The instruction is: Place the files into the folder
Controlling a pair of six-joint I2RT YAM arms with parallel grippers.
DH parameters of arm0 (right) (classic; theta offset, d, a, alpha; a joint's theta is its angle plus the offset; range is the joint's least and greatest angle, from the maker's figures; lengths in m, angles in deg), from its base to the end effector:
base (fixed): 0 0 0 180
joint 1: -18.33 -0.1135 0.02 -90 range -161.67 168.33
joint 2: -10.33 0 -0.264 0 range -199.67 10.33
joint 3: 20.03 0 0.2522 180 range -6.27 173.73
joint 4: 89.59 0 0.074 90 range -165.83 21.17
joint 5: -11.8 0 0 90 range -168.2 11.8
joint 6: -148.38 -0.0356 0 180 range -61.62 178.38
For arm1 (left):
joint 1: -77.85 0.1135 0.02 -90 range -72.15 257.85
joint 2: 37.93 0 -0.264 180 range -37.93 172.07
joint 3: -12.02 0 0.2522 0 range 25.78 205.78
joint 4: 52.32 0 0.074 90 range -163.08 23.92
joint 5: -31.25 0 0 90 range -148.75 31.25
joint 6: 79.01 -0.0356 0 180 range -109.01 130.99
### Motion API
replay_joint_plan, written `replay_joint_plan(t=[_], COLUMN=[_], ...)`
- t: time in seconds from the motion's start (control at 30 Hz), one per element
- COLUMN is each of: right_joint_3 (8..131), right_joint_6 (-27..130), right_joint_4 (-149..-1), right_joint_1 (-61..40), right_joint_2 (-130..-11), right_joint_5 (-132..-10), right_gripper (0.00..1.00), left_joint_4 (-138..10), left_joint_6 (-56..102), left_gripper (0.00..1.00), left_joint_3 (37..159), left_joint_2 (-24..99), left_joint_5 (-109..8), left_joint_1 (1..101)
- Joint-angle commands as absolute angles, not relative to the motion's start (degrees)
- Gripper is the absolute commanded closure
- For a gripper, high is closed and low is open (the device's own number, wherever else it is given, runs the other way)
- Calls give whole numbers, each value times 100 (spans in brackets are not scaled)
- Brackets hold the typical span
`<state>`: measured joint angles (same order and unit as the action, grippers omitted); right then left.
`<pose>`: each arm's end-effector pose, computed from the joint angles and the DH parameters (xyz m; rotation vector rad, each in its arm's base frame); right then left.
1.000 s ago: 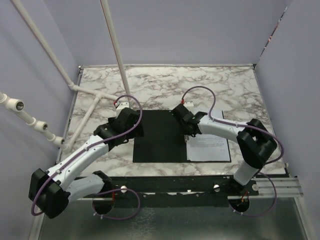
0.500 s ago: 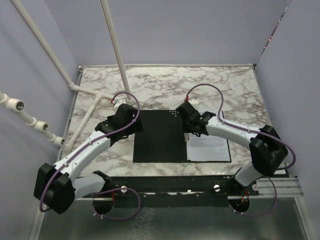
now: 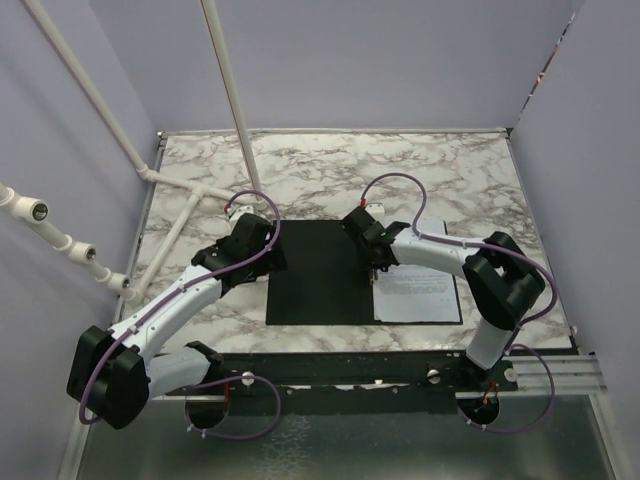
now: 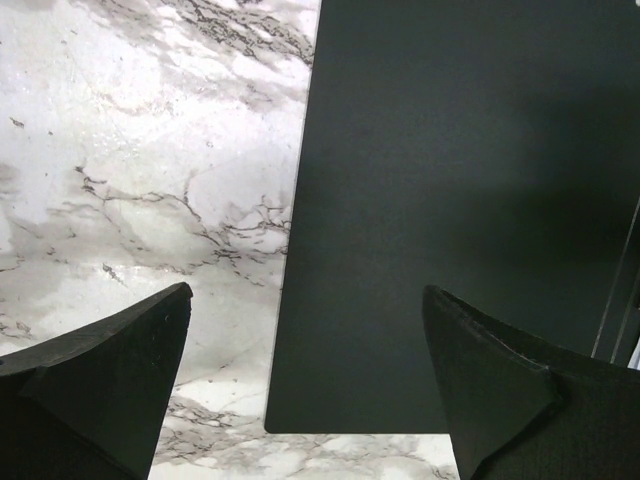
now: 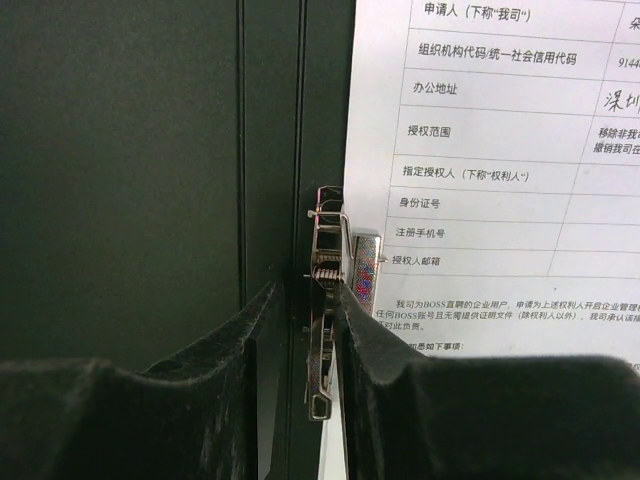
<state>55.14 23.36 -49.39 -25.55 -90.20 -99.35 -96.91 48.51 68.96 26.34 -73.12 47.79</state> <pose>0.2543 0.2268 0.1674 -0.0954 2.5834 -0.0169 0.1969 -0.1038 0.2338 -0.2655 2.4352 -0.2133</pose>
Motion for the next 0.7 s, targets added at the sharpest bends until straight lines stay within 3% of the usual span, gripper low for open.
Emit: replay_joint_plan(t=[0.0, 0.67], right_joint_3=[5688, 5506], right_joint_6=[2219, 1979], right_joint_4=[-4962, -4732], right_joint_1=[-2544, -2556], right_joint_2=[-9193, -9356], right_joint_5=[-10031, -10422], right_gripper=[71, 94], left_joint_4=[-9614, -9534], left_joint_6=[4836, 4856], left_gripper=[1, 1], left_joint_3=[6776, 6703], left_joint_2=[2475, 2512], left_joint_5=[-7184, -7175], left_joint_1=[4810, 4810])
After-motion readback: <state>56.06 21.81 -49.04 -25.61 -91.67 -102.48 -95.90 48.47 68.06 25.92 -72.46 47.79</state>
